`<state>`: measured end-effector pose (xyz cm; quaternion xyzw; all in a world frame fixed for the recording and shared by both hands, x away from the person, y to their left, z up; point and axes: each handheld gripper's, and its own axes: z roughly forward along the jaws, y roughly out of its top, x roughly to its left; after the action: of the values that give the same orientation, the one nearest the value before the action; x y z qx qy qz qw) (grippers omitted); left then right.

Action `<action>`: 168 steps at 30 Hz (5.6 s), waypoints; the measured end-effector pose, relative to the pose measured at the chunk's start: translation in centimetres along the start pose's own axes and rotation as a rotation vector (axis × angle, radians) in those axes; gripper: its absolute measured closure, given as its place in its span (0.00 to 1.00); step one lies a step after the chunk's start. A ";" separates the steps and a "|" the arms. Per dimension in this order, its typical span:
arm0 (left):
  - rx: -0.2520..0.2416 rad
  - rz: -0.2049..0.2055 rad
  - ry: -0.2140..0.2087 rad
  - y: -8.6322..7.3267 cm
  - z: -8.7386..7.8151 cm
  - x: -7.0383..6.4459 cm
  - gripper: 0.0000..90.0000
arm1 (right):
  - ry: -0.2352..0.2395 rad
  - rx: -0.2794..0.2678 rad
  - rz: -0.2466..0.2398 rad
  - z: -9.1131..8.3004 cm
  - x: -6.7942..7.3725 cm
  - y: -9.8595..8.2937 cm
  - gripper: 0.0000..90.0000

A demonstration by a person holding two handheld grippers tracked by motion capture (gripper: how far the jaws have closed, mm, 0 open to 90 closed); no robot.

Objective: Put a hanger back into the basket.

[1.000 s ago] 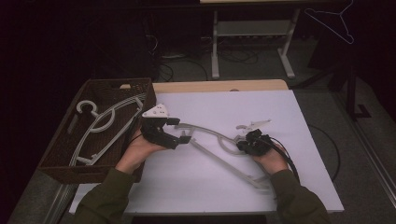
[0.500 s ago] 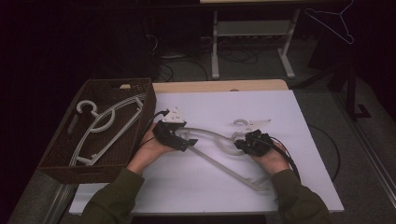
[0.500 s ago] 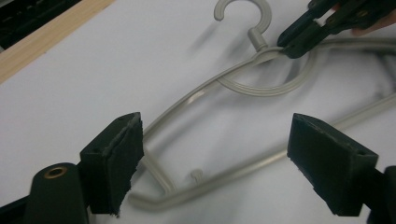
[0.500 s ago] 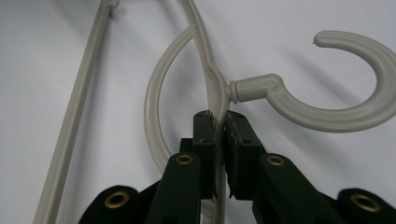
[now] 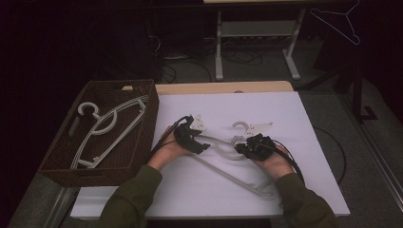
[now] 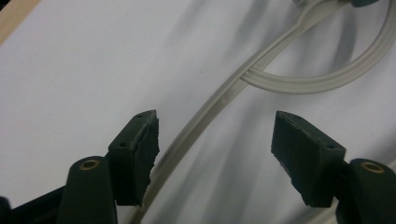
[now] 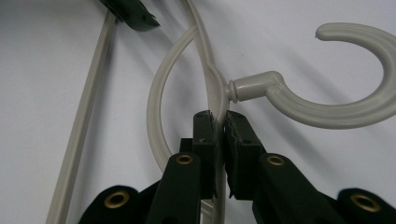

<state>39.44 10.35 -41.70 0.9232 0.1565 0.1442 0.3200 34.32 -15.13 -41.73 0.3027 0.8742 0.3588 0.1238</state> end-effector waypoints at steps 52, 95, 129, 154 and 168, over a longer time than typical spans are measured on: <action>0.002 0.010 -0.136 0.9 -2.6 -0.7 0.91 | -0.024 -0.217 0.106 -3.8 -1.4 0.3 0.16; -0.112 -0.213 0.068 3.0 -15.4 3.8 0.92 | -0.090 -0.284 0.161 -7.6 -2.3 -1.4 0.05; -0.156 -0.444 0.337 -8.6 -28.9 9.8 0.91 | -0.101 -0.295 0.171 -7.7 -2.6 -1.5 0.04; -0.006 -0.608 0.517 -18.4 -32.2 11.9 0.92 | -0.108 -0.286 0.175 -7.6 -2.8 -1.6 0.04; 0.082 -0.617 0.513 -18.9 -27.4 12.7 0.91 | -0.110 -0.286 0.175 -7.7 -2.8 -1.7 0.04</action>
<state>37.25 44.27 -30.93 0.7789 0.5067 0.2610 0.2617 32.46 -22.05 -37.41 0.3759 0.7765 0.4720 0.1816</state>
